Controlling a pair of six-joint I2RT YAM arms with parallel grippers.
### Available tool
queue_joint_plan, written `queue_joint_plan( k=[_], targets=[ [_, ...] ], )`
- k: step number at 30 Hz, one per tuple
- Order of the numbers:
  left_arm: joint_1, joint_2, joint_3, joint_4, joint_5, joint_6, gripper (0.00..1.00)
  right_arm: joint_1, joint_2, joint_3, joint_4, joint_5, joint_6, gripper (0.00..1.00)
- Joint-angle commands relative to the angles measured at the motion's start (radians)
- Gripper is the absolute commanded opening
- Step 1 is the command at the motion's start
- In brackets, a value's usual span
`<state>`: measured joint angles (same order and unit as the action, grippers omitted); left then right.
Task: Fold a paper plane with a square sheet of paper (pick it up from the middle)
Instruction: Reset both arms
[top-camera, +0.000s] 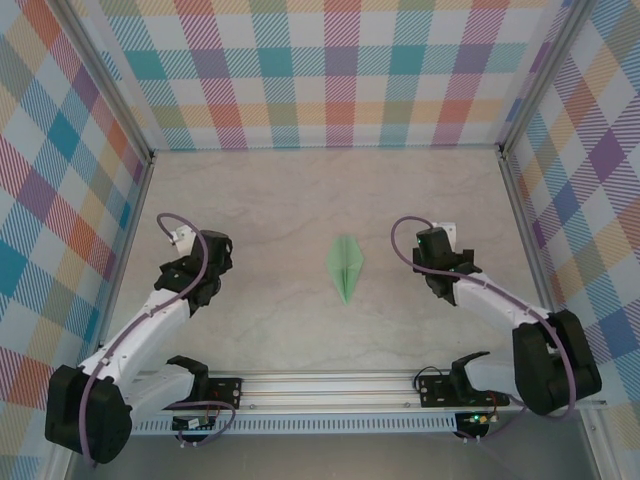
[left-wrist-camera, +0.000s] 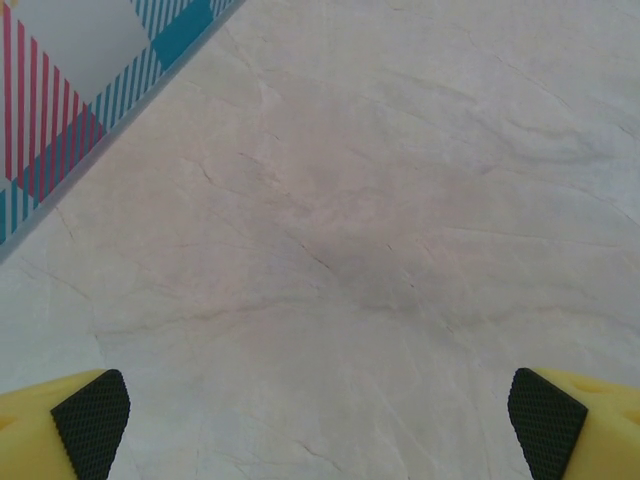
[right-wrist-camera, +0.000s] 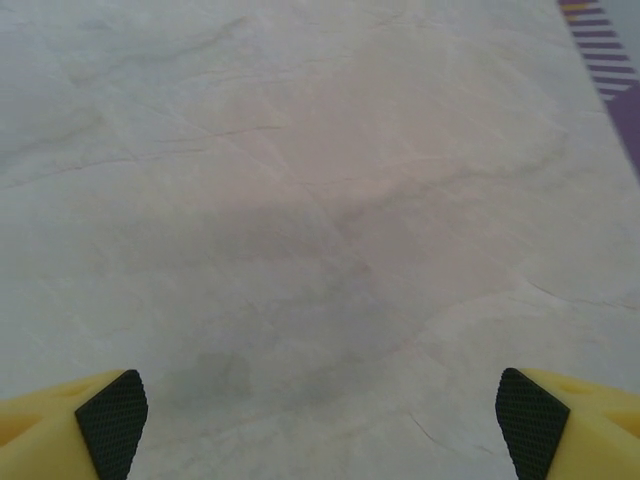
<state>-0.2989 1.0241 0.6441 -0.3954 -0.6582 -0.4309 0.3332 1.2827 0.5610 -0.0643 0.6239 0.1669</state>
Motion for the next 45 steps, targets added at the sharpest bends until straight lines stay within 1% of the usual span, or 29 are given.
queue_joint_plan(
  k=[1, 3, 6, 7, 9, 10, 11, 12, 13, 16, 18, 20, 21, 22, 23, 24, 25, 26, 27, 33, 36, 40, 42, 44, 45],
  targets=[
    [0.043, -0.006, -0.053, 0.157, 0.024, 0.095, 1.0, -0.037, 0.093, -0.004, 0.272, -0.116, -0.119, 0.92],
    [0.057, -0.005, -0.088, 0.235, 0.015, 0.118, 1.0, -0.051, 0.147, 0.011, 0.356, -0.145, -0.175, 0.92],
    [0.07, 0.022, -0.111, 0.321, 0.014, 0.148, 1.0, -0.083, 0.196, 0.004, 0.522, -0.243, -0.235, 0.92],
    [0.072, 0.036, -0.117, 0.349, 0.018, 0.17, 1.0, -0.098, 0.206, 0.008, 0.539, -0.309, -0.256, 0.91],
    [0.073, 0.057, -0.129, 0.394, 0.032, 0.205, 1.0, -0.121, 0.214, 0.003, 0.563, -0.368, -0.304, 0.9],
    [0.073, 0.066, -0.141, 0.422, 0.04, 0.221, 1.0, -0.132, 0.209, -0.029, 0.623, -0.395, -0.318, 0.89],
    [0.074, 0.07, -0.153, 0.445, 0.041, 0.231, 1.0, -0.14, 0.209, -0.058, 0.685, -0.401, -0.317, 0.9],
    [0.076, 0.074, -0.165, 0.468, 0.044, 0.239, 1.0, -0.157, 0.195, -0.073, 0.703, -0.413, -0.298, 0.9],
    [0.076, 0.076, -0.175, 0.483, 0.046, 0.246, 1.0, -0.176, 0.184, -0.098, 0.745, -0.45, -0.289, 0.9],
    [0.082, 0.073, -0.206, 0.531, 0.064, 0.277, 1.0, -0.221, 0.174, -0.119, 0.769, -0.528, -0.273, 0.9],
    [0.088, 0.077, -0.216, 0.558, 0.067, 0.286, 1.0, -0.248, 0.179, -0.112, 0.759, -0.577, -0.229, 0.9],
    [0.095, 0.093, -0.224, 0.599, 0.091, 0.294, 1.0, -0.282, 0.188, -0.135, 0.803, -0.636, -0.21, 0.9],
    [0.096, 0.111, -0.22, 0.611, 0.109, 0.309, 1.0, -0.3, 0.218, -0.16, 0.861, -0.669, -0.201, 0.91],
    [0.097, 0.126, -0.21, 0.61, 0.115, 0.318, 1.0, -0.304, 0.26, -0.177, 0.962, -0.645, -0.189, 0.91],
    [0.098, 0.142, -0.202, 0.614, 0.117, 0.323, 1.0, -0.304, 0.243, -0.163, 0.909, -0.642, -0.187, 0.91],
    [0.097, 0.155, -0.197, 0.616, 0.12, 0.326, 1.0, -0.307, 0.244, -0.159, 0.893, -0.647, -0.187, 0.91],
    [0.098, 0.164, -0.194, 0.62, 0.123, 0.329, 1.0, -0.307, 0.246, -0.157, 0.892, -0.622, -0.174, 0.92],
    [0.098, 0.172, -0.197, 0.634, 0.122, 0.335, 1.0, -0.313, 0.247, -0.145, 0.868, -0.622, -0.162, 0.97],
    [0.098, 0.182, -0.201, 0.657, 0.121, 0.343, 1.0, -0.321, 0.248, -0.143, 0.873, -0.628, -0.158, 1.0],
    [0.106, 0.268, -0.202, 0.79, 0.194, 0.413, 1.0, -0.321, 0.247, -0.144, 0.868, -0.629, -0.157, 1.0],
    [0.109, 0.327, -0.215, 0.931, 0.225, 0.439, 1.0, -0.321, 0.247, -0.146, 0.871, -0.628, -0.158, 1.0],
    [0.11, 0.398, -0.186, 0.995, 0.28, 0.461, 1.0, -0.322, 0.247, -0.144, 0.869, -0.628, -0.158, 1.0],
    [0.11, 0.432, -0.171, 1.022, 0.322, 0.496, 1.0, -0.321, 0.247, -0.144, 0.868, -0.63, -0.158, 1.0],
    [0.115, 0.499, -0.184, 1.121, 0.32, 0.509, 1.0, -0.322, 0.247, -0.144, 0.87, -0.63, -0.157, 1.0],
    [0.117, 0.503, -0.175, 1.11, 0.315, 0.504, 1.0, -0.321, 0.247, -0.144, 0.87, -0.63, -0.158, 1.0]
  ],
)
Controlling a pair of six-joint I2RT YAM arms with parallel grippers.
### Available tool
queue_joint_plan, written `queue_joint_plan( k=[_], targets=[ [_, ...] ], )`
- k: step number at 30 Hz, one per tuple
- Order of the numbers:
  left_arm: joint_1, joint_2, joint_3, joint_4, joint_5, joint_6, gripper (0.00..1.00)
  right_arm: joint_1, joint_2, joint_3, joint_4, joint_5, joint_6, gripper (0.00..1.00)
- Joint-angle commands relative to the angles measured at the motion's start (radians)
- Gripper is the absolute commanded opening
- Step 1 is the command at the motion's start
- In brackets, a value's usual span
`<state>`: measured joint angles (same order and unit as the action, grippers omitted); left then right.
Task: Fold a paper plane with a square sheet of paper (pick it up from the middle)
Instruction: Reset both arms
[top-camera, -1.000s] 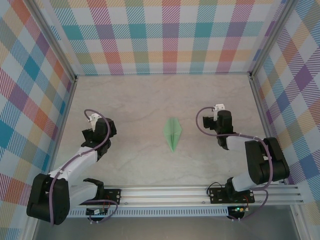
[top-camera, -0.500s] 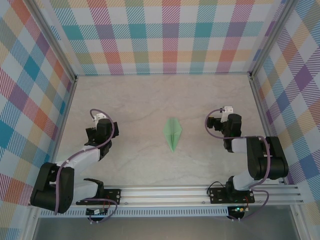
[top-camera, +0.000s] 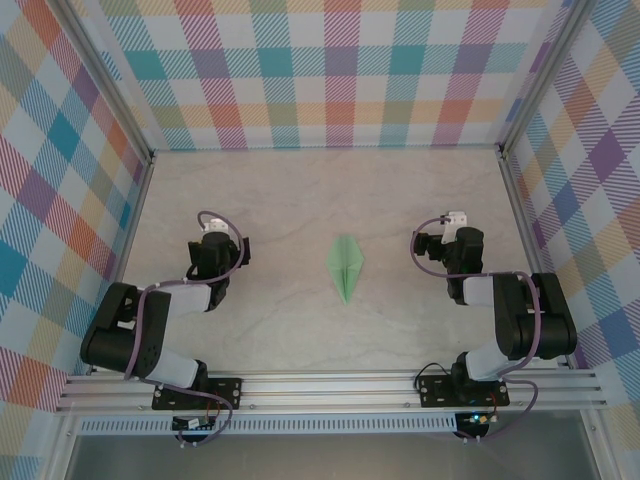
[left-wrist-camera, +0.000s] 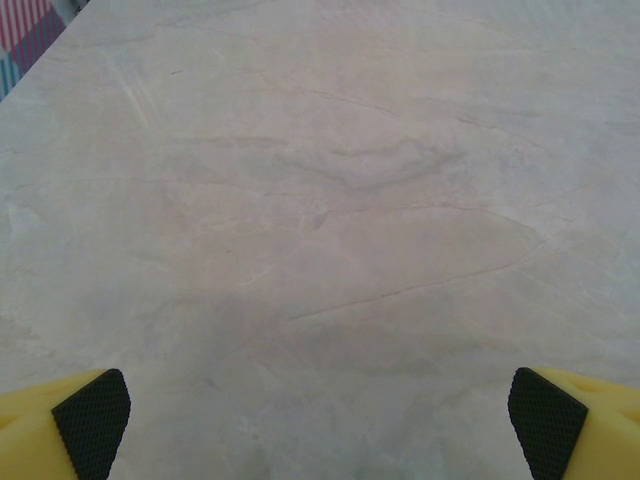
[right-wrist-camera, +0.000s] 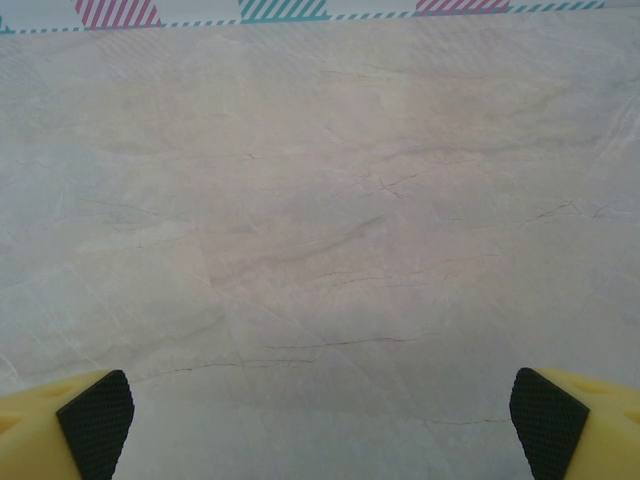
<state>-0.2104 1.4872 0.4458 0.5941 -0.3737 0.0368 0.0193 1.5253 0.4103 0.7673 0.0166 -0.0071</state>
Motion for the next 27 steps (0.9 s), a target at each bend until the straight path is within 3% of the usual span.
queue_joint_plan(
  k=[1, 4, 7, 15, 21, 25, 27],
  targets=[
    [0.051, 0.03, 0.025, 0.095, 0.073, 0.02, 1.0, -0.007, 0.004, 0.007, 0.038, -0.023, 0.016, 1.0],
    [0.125, 0.064, -0.019, 0.198, 0.186, -0.033, 1.0, -0.007, 0.004, 0.007, 0.036, -0.024, 0.016, 1.0],
    [0.128, 0.077, -0.039, 0.238, 0.249, -0.003, 0.99, -0.009, 0.004, 0.007, 0.035, -0.025, 0.016, 1.0],
    [0.147, 0.085, -0.02, 0.212, 0.298, -0.012, 1.0, -0.009, 0.004, 0.008, 0.035, -0.025, 0.016, 1.0],
    [0.14, 0.08, -0.035, 0.236, 0.261, -0.014, 1.0, -0.009, 0.004, 0.008, 0.035, -0.025, 0.016, 1.0],
    [0.167, 0.08, -0.039, 0.245, 0.451, 0.024, 1.0, -0.009, 0.003, 0.008, 0.036, -0.026, 0.016, 1.0],
    [0.175, 0.081, -0.038, 0.244, 0.468, 0.024, 1.0, -0.009, 0.003, 0.008, 0.036, -0.026, 0.016, 1.0]
  ],
)
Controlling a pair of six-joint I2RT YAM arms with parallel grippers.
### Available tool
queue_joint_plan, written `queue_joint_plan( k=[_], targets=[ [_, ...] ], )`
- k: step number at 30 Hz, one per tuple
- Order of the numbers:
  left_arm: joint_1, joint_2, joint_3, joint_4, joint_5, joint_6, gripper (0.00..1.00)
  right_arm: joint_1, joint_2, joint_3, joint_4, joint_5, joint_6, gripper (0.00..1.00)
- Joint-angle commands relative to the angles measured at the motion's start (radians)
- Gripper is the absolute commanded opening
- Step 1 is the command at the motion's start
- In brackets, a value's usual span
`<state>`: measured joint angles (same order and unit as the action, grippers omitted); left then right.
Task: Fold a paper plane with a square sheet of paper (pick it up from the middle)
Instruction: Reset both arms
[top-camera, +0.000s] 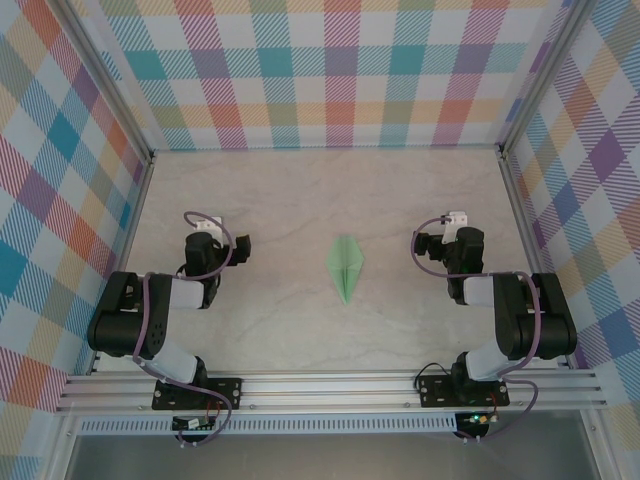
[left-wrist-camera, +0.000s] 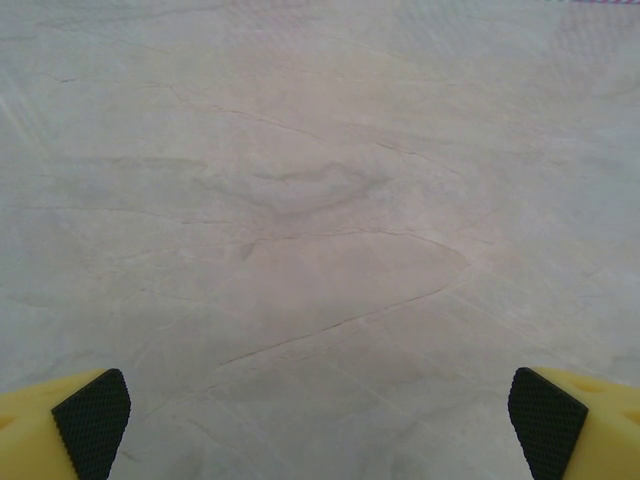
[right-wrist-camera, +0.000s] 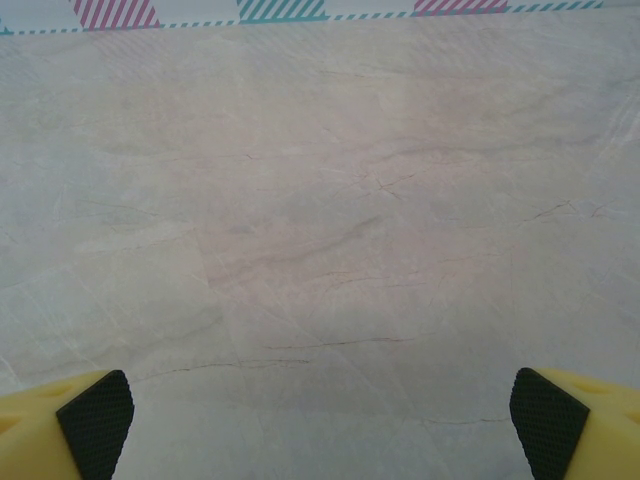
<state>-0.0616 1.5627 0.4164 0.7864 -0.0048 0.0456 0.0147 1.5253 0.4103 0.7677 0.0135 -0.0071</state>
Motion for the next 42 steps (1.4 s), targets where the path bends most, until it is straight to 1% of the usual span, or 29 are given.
queue_joint_plan(
  k=[1, 2, 3, 6, 16, 19, 42],
  targets=[
    [0.025, 0.005, -0.01, 0.051, 0.089, 0.014, 1.0, -0.004, 0.004, 0.008, 0.035, -0.022, 0.015, 1.0],
    [0.022, 0.006, 0.0, 0.038, 0.022, -0.009, 1.0, -0.005, 0.004, 0.008, 0.036, -0.022, 0.016, 1.0],
    [0.022, 0.005, 0.007, 0.022, -0.012, -0.023, 1.0, -0.005, 0.003, 0.008, 0.034, -0.021, 0.014, 1.0],
    [0.01, 0.007, 0.006, 0.025, -0.037, -0.016, 1.0, -0.004, 0.004, 0.007, 0.033, -0.023, 0.016, 1.0],
    [0.006, 0.004, 0.003, 0.027, -0.039, -0.015, 1.0, -0.005, 0.004, 0.008, 0.034, -0.023, 0.015, 1.0],
    [0.006, 0.005, 0.006, 0.021, -0.017, -0.007, 1.0, -0.005, 0.004, 0.008, 0.034, -0.023, 0.015, 1.0],
    [0.006, 0.003, 0.009, 0.018, -0.018, -0.008, 1.0, -0.005, 0.003, 0.008, 0.034, -0.022, 0.015, 1.0]
  ],
)
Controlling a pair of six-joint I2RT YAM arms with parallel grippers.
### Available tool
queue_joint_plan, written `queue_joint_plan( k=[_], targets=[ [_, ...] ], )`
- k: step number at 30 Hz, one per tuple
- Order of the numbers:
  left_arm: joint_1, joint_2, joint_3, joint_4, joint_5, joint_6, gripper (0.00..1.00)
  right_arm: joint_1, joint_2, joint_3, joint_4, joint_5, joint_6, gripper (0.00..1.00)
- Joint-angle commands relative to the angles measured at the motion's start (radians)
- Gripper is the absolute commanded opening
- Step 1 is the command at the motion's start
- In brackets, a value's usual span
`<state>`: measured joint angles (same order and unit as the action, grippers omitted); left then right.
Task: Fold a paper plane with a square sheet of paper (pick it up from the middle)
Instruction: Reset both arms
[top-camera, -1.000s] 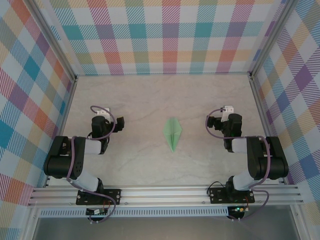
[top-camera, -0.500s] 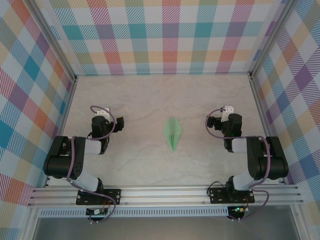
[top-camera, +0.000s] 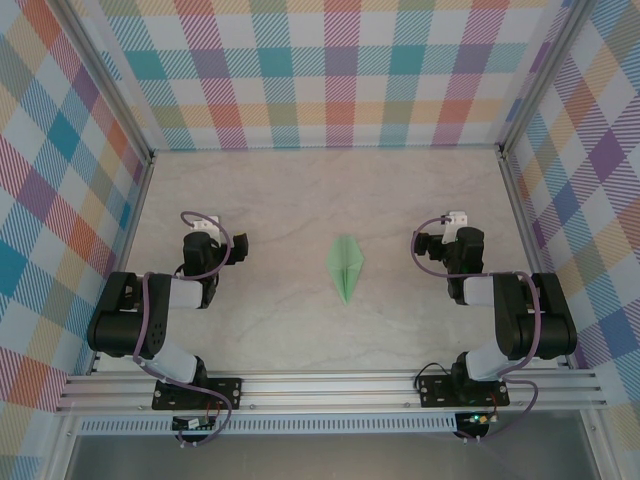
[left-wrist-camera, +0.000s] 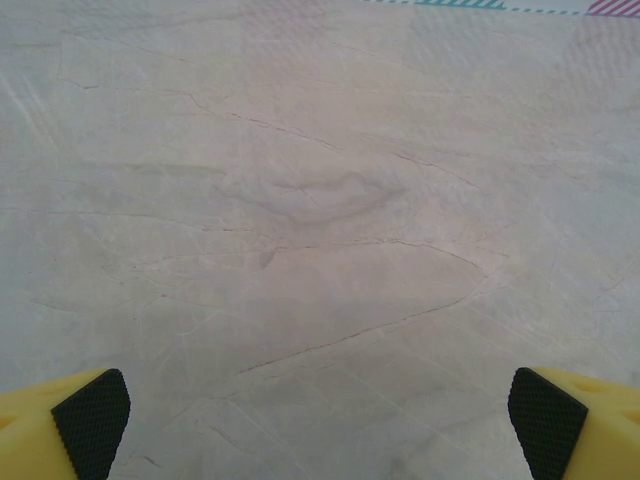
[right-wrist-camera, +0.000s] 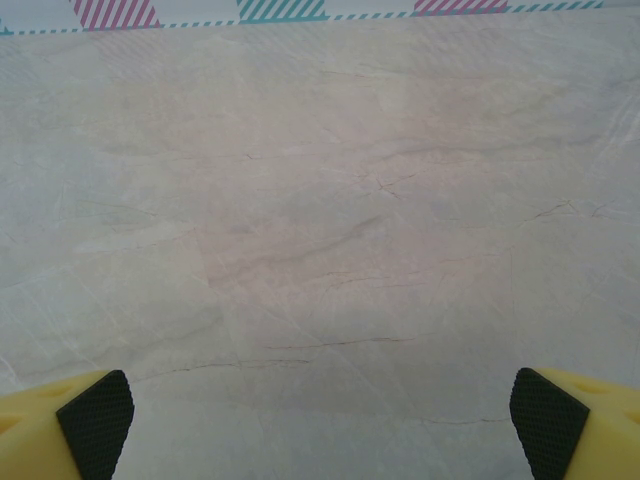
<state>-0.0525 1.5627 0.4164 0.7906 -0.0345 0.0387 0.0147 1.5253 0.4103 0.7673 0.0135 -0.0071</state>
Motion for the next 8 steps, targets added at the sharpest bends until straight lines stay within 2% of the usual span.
queue_joint_plan(
  k=[1, 8],
  targets=[
    [-0.003, 0.003, 0.009, 0.014, 0.013, 0.0, 1.0, -0.004, 0.004, 0.008, 0.035, -0.023, 0.014, 1.0],
    [-0.004, 0.004, 0.008, 0.014, 0.013, -0.001, 1.0, -0.004, 0.004, 0.008, 0.034, -0.022, 0.015, 1.0]
  ],
)
